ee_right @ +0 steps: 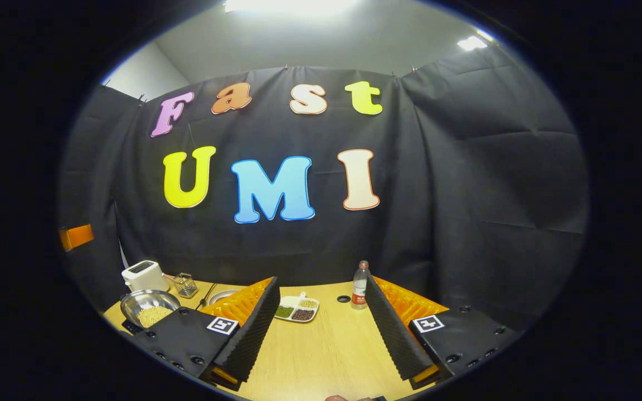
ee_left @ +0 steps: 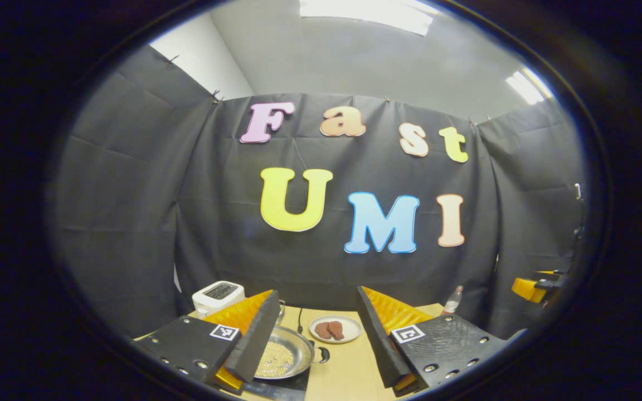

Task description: First push the handle of the pot to place it horizontally, then grasp the pot with both hands and set it on the induction cooktop.

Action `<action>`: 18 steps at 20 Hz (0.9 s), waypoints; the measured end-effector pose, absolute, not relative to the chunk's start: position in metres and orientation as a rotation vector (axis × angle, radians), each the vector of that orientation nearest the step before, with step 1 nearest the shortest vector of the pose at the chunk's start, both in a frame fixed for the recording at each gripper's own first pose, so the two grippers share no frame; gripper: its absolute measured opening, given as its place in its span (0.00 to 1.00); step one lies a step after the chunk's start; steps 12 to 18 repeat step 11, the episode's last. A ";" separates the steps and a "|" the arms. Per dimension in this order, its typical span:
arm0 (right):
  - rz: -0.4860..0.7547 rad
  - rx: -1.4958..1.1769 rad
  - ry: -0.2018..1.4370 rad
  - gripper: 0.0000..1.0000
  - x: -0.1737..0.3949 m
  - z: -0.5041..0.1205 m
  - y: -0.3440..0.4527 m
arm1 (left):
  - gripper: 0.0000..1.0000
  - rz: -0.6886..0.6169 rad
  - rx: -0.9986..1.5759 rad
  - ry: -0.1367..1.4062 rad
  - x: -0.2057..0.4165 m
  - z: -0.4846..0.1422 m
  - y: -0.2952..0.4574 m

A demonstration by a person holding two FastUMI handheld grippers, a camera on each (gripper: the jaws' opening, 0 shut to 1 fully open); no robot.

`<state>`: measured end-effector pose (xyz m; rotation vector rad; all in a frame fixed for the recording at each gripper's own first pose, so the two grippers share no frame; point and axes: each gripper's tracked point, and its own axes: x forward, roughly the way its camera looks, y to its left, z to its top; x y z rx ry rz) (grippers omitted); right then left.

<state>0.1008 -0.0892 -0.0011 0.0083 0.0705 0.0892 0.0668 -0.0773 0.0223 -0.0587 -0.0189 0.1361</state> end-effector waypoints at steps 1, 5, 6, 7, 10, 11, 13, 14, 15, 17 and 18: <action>0.099 0.002 0.071 0.98 0.096 -0.004 -0.095 | 0.77 0.158 -0.043 -0.018 0.059 0.018 -0.083; 0.161 -0.013 0.076 0.98 0.076 -0.015 -0.111 | 0.77 0.211 -0.061 -0.035 0.023 0.014 -0.117; 0.169 -0.012 0.074 0.98 0.072 -0.017 -0.115 | 0.77 0.218 -0.061 -0.037 0.016 0.013 -0.124; 0.175 -0.004 0.075 0.98 0.068 -0.019 -0.118 | 0.77 0.221 -0.052 -0.037 0.010 0.014 -0.129; 0.190 0.029 0.098 0.97 0.058 -0.028 -0.119 | 0.77 0.211 -0.011 -0.033 0.002 0.014 -0.147; 0.184 0.035 0.104 0.97 0.057 -0.031 -0.119 | 0.77 0.190 -0.011 -0.027 -0.005 0.011 -0.156; 0.184 0.035 0.104 0.97 0.057 -0.031 -0.119 | 0.77 0.190 -0.011 -0.027 -0.005 0.011 -0.156; 0.184 0.035 0.104 0.97 0.057 -0.031 -0.119 | 0.77 0.190 -0.011 -0.027 -0.005 0.011 -0.156; 0.184 0.035 0.104 0.97 0.057 -0.031 -0.119 | 0.77 0.190 -0.011 -0.027 -0.005 0.011 -0.156; 0.184 0.035 0.104 0.97 0.057 -0.031 -0.119 | 0.77 0.190 -0.011 -0.027 -0.005 0.011 -0.156; 0.184 0.035 0.104 0.97 0.057 -0.031 -0.119 | 0.77 0.190 -0.011 -0.027 -0.005 0.011 -0.156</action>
